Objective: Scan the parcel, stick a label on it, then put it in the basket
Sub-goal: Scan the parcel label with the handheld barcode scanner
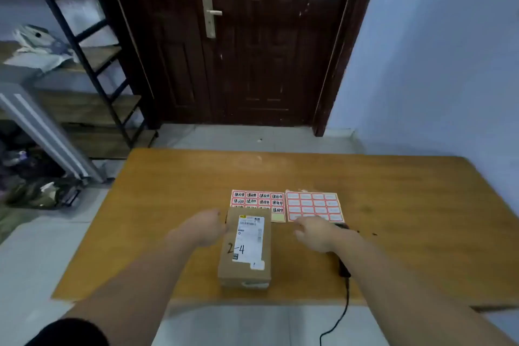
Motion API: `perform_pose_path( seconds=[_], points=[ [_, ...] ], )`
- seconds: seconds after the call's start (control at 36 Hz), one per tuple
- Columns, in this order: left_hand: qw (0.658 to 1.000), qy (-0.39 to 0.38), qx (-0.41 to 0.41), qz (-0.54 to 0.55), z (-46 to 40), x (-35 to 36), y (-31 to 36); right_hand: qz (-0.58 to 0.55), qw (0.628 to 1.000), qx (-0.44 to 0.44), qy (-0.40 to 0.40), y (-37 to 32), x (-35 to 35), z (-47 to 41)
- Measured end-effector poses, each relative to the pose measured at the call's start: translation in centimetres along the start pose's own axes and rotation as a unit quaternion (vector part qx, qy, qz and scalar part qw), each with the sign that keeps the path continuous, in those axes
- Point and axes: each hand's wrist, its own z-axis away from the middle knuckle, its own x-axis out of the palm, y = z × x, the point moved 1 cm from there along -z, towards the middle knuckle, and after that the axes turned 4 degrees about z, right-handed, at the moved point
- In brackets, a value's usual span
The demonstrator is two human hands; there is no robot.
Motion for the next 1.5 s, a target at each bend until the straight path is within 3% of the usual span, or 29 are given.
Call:
perform_pose_path(
  seconds=[0.17, 0.31, 0.64, 0.72, 0.86, 1.17, 1.36, 1.5],
  points=[
    [0.995, -0.049, -0.079, 0.044, -1.8, 4.1, -0.1, -0.019, 0.997, 0.045, -0.063, 2.8, 3.9, -3.4],
    [0.986, -0.033, -0.087, 0.141, -3.7, 7.1, -1.4, -0.051, 0.997, 0.044, -0.04, 4.1, 5.4, -4.7],
    [0.983, -0.038, -0.068, 0.168, -4.0, 10.5, 4.6, -0.068, 0.961, 0.154, 0.222, 12.2, 5.2, -2.8],
    [0.985, -0.031, -0.062, 0.16, -4.2, 11.2, 6.2, -0.109, 0.946, 0.222, 0.209, 13.6, 6.2, -3.0],
    [0.983, -0.033, -0.068, 0.17, -4.8, 12.0, 7.8, -0.225, 0.913, 0.319, 0.121, 14.5, 8.2, -4.1],
    [0.958, -0.069, -0.108, 0.255, -5.5, 12.1, 8.5, -0.323, 0.899, 0.288, 0.072, 14.9, 11.3, -6.5],
    [0.952, -0.065, -0.115, 0.275, -5.2, 11.9, 9.6, -0.408, 0.868, 0.238, 0.152, 13.3, 8.8, -4.6],
    [0.95, -0.061, -0.117, 0.283, -4.9, 12.0, 9.8, -0.433, 0.869, 0.193, 0.145, 10.2, 5.6, -3.1]
  ],
)
